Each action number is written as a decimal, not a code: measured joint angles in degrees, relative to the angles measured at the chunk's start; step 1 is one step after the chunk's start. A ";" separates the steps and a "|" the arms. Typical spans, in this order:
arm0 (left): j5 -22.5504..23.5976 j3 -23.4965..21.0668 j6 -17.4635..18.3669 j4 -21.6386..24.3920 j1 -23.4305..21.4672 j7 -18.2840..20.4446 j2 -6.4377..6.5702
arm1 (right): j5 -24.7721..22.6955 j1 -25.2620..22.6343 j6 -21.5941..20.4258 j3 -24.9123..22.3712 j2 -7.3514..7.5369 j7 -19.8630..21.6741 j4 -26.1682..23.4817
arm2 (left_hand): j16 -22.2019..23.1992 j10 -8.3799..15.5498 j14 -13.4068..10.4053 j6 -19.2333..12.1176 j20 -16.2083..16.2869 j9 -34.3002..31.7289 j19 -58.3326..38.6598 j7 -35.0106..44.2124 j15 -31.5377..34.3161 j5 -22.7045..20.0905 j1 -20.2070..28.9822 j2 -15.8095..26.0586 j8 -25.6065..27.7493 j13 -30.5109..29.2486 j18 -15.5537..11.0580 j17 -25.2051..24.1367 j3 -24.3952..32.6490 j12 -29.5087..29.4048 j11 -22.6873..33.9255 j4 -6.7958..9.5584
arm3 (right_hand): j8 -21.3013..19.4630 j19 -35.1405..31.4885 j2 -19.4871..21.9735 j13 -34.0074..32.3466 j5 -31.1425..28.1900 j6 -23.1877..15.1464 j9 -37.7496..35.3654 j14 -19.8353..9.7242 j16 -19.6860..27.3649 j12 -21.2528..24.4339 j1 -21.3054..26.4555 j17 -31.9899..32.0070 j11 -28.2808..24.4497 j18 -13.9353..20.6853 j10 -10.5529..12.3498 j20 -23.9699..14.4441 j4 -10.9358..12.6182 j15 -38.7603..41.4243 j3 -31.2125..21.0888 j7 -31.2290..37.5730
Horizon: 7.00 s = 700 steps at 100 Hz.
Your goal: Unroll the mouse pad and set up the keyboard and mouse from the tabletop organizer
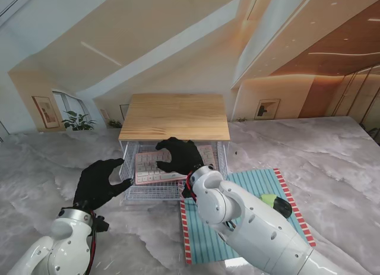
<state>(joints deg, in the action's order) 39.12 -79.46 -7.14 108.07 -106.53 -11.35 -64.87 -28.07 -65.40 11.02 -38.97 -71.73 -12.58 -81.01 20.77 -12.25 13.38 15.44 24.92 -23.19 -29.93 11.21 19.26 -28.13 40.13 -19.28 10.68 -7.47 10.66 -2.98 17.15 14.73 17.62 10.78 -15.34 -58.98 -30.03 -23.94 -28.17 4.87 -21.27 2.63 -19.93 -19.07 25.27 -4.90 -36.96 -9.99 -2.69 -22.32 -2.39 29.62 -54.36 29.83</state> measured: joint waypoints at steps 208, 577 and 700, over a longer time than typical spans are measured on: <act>4.46 7.01 -14.56 -6.91 9.94 0.52 0.00 | 8.57 20.47 11.40 17.25 -10.35 9.68 23.94 | 3.34 -9.56 9.51 7.13 6.81 -7.57 -34.22 2.21 16.98 -7.39 4.97 -1.24 -0.68 -9.62 8.17 1.50 10.86 2.04 4.35 1.88 | 0.40 6.69 3.76 12.47 7.39 2.15 9.61 -2.10 1.66 2.85 0.15 8.88 5.39 4.24 0.23 7.31 0.72 -2.72 1.23 -1.37; 3.61 7.53 -13.88 -6.99 9.57 -0.39 -0.24 | 14.16 27.19 12.71 20.79 -13.76 20.45 36.84 | 4.11 -10.37 10.18 7.37 8.97 -11.08 -35.03 3.82 17.91 -10.13 4.97 -1.21 0.17 -12.61 9.32 4.06 11.75 2.51 4.63 1.91 | -23.20 -14.60 -6.09 -6.97 11.12 0.42 5.78 -0.70 -16.75 -14.97 -6.90 -18.55 -26.89 0.98 -3.57 -18.48 1.30 36.05 4.29 20.32; 3.03 7.92 -13.91 -7.13 9.85 -0.86 -0.36 | 16.14 28.12 9.44 20.88 -5.34 32.01 23.97 | 4.13 -10.43 10.18 7.39 8.99 -11.67 -35.06 3.87 17.95 -10.15 4.97 -1.21 0.18 -12.71 9.35 4.13 12.05 2.55 4.75 1.91 | -23.80 -21.51 -10.41 -9.16 10.60 -12.46 6.12 -0.62 -11.58 -12.69 0.98 -22.57 -19.50 -2.15 0.27 -20.79 1.96 25.45 13.23 16.83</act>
<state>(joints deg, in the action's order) 42.15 -71.53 -21.05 100.94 -96.68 -12.21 -65.24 -11.93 -37.28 20.45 -18.09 -77.07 19.42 -57.03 24.90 -22.67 23.56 22.83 33.91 -34.86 -64.99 15.08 37.20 -38.28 45.11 -20.48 10.86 -20.18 20.01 1.15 29.20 17.28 22.37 12.70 -39.14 -80.48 -40.44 -33.10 -17.57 -7.59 -15.15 2.01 -31.51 -31.76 26.25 -27.47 -56.46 -12.15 -2.43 -43.10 -0.43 55.07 -41.13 46.66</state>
